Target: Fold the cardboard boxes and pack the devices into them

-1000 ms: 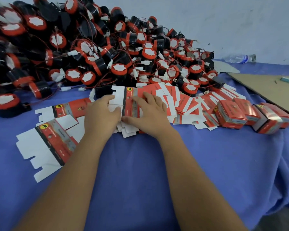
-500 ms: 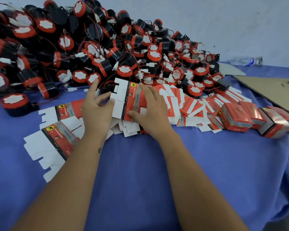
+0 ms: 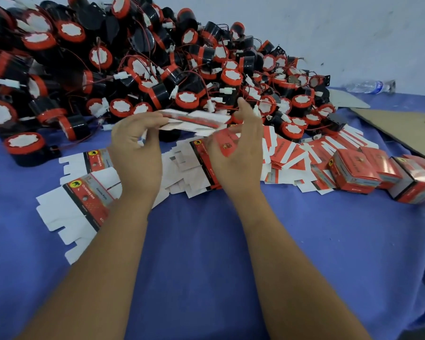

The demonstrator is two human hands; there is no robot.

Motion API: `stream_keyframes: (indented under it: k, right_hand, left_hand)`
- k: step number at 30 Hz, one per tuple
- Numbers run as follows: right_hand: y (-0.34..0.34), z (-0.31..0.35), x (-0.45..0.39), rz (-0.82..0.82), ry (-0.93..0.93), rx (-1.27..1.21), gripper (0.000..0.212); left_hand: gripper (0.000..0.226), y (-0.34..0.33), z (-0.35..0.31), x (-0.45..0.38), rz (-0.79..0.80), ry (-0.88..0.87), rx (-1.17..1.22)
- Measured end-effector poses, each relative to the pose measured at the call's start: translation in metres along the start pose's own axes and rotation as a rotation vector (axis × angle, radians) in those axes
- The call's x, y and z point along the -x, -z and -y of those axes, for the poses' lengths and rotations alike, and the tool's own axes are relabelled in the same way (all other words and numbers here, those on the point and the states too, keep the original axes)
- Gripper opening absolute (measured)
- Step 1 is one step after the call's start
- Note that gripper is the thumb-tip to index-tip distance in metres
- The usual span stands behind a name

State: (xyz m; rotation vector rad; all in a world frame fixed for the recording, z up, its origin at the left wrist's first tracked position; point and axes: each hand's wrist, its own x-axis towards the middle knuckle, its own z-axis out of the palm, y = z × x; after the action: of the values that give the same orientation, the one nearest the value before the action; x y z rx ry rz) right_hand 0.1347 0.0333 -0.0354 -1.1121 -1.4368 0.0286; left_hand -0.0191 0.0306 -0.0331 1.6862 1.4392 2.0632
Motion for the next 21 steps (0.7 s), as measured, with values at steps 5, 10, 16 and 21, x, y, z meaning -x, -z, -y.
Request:
stream_keyframes:
  k: [5,10,16,21]
  right_hand:
    - [0.0038,-0.0008,-0.0019,0.07,0.081,0.096,0.029]
    - [0.0025,0.0019,0.0029,0.211,0.108,0.199,0.015]
    - [0.0067,0.0038,0.0018,0.223,0.104,0.254,0.023]
    - [0.0068,-0.0012,0.0008,0.236,-0.062,0.198,0.025]
  left_hand:
    - [0.02,-0.005,-0.0054,0.0066,0.076,-0.187,-0.269]
    - [0.019,-0.0064,-0.006,0.0082,0.087,-0.111,-0.164]
    - [0.048,-0.0051,-0.0091,0.0086,0.125,-0.076,0.054]
    - [0.066,-0.0035,-0.0103,0.0095,0.239,0.022,0.101]
